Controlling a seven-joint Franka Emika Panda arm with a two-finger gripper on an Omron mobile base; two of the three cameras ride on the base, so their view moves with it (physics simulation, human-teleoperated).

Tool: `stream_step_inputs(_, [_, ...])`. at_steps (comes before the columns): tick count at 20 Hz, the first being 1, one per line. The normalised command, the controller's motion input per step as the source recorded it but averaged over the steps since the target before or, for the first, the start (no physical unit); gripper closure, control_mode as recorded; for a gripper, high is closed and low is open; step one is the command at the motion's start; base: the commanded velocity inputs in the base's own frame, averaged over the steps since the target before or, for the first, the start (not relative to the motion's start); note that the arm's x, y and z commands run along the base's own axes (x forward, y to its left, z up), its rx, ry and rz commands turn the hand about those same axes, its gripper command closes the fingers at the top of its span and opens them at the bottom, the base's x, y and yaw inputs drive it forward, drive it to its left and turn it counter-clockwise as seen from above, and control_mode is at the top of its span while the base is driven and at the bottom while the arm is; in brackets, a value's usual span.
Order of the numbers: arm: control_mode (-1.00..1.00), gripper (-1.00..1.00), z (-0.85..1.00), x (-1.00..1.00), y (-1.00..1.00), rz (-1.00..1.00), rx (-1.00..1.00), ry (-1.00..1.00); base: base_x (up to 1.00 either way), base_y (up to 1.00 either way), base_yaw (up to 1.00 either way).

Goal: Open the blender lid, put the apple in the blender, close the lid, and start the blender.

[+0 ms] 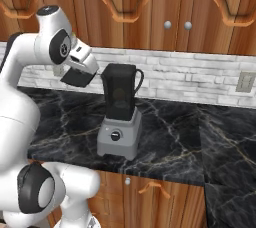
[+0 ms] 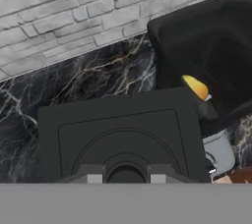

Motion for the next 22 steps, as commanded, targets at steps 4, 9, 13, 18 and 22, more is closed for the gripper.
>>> stream_step_inputs(4, [-1.00, 1.00, 0.42, 0.00, -0.62, 0.00, 0.00, -0.03, 0.00, 0.00, 0.00])
stream_step_inputs(9, [-1.00, 1.00, 0.39, 0.00, -0.62, 0.00, 0.00, -0.03, 0.00, 0.00, 0.00])
stream_step_inputs(13, [-1.00, 1.00, 0.11, 0.06, -0.49, 0.00, 0.00, 0.00, 0.00, 0.00, 0.00])
stream_step_inputs(18, [-1.00, 1.00, -0.01, 0.30, -0.21, 0.05, 0.00, 0.00, 0.00, 0.00, 0.00])
stream_step_inputs(22, [-1.00, 1.00, -0.01, 0.54, -0.04, 0.11, 0.00, 0.00, 0.00, 0.00, 0.00])
